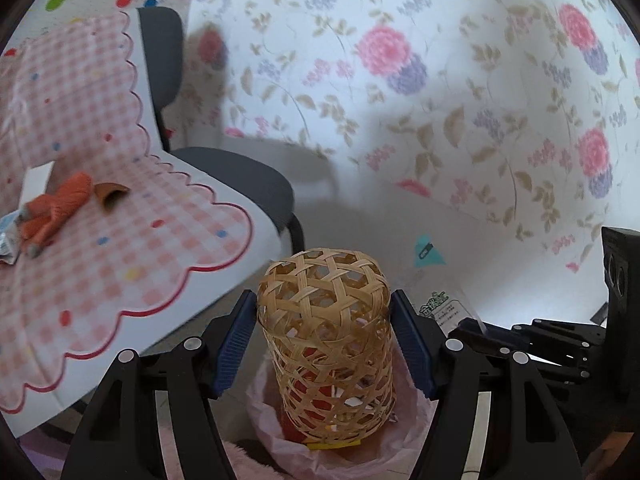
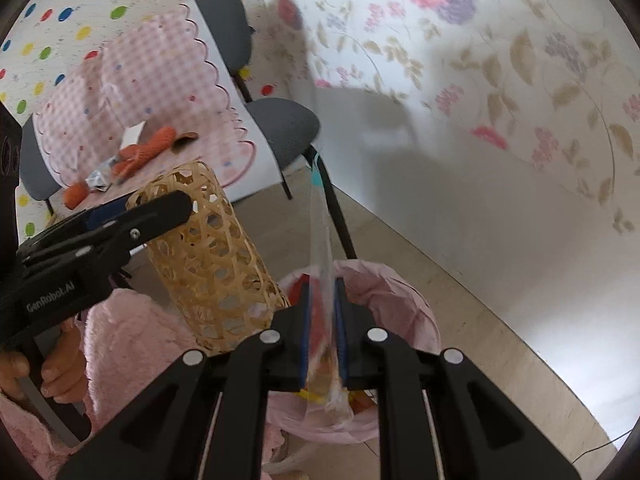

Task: Collect trash
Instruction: 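Carry the bamboo cup and plastic bag to the pink bin and release both, then move both tools back over the chair toward the milk carton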

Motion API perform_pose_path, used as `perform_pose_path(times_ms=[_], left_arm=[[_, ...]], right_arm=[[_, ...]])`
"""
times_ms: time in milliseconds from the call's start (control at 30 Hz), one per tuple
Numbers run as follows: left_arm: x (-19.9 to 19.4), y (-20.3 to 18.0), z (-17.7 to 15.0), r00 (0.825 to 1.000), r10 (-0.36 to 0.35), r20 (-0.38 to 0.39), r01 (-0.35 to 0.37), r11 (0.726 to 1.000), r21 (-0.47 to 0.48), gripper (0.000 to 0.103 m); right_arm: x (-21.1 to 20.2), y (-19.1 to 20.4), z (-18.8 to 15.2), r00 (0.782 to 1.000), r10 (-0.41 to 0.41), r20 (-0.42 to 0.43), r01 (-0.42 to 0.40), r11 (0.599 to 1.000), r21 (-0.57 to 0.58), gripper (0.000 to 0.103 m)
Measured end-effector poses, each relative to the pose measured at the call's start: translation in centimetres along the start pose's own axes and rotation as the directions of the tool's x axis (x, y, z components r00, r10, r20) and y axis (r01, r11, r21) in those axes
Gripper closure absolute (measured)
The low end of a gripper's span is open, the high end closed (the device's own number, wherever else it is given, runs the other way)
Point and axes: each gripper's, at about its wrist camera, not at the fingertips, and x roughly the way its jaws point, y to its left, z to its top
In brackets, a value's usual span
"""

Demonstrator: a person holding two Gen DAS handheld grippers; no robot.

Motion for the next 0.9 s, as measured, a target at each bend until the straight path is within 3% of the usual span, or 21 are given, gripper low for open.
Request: perform_pose_path(times_ms=[67, 133, 167, 233, 567, 900], left_arm=[[0.9, -0.4, 0.1, 1.0, 0.009, -0.011, -0.009, 1.0, 0.007, 0.033], [1.4, -0.5, 0.3, 1.0, 0.015, -0.017, -0.015, 1.0, 0.008, 0.02], [1.5, -0.5, 0.3, 0.999, 0.026, -0.02, -0.026, 1.0, 0.006, 0.013], [1.5, -0.4, 0.4, 0.999, 0.029, -0.031, -0.029, 0.999, 0.013, 0.014], [-1.5, 3.8, 0.0, 0.988, 0.153, -0.02, -0.153, 0.988, -0.004, 0.014], [-6.0, 8.5, -1.1, 0.953, 0.303, -0.006, -0.303, 0.951, -0.063, 0.014]], right_arm=[[0.4, -0.5, -0.1, 1.0, -0.001, -0.004, 0.001, 1.0, 0.011, 0.091], [0.8, -1.0, -0.1, 1.0, -0.002, -0.005, 0.003, 1.0, 0.021, 0.088], [1.1, -1.2, -0.1, 1.0, -0.005, -0.007, 0.006, 1.0, 0.027, 0.079], [1.3, -1.5, -0.2, 1.0, -0.001, -0.003, 0.001, 0.999, 0.039, 0.063], [0.0, -1.0, 1.3, 0.999, 0.001, 0.032, -0.002, 1.0, 0.015, 0.062], [0.5, 4.3, 3.1, 0.994, 0.102, 0.028, -0.1, 0.992, -0.073, 0.062]])
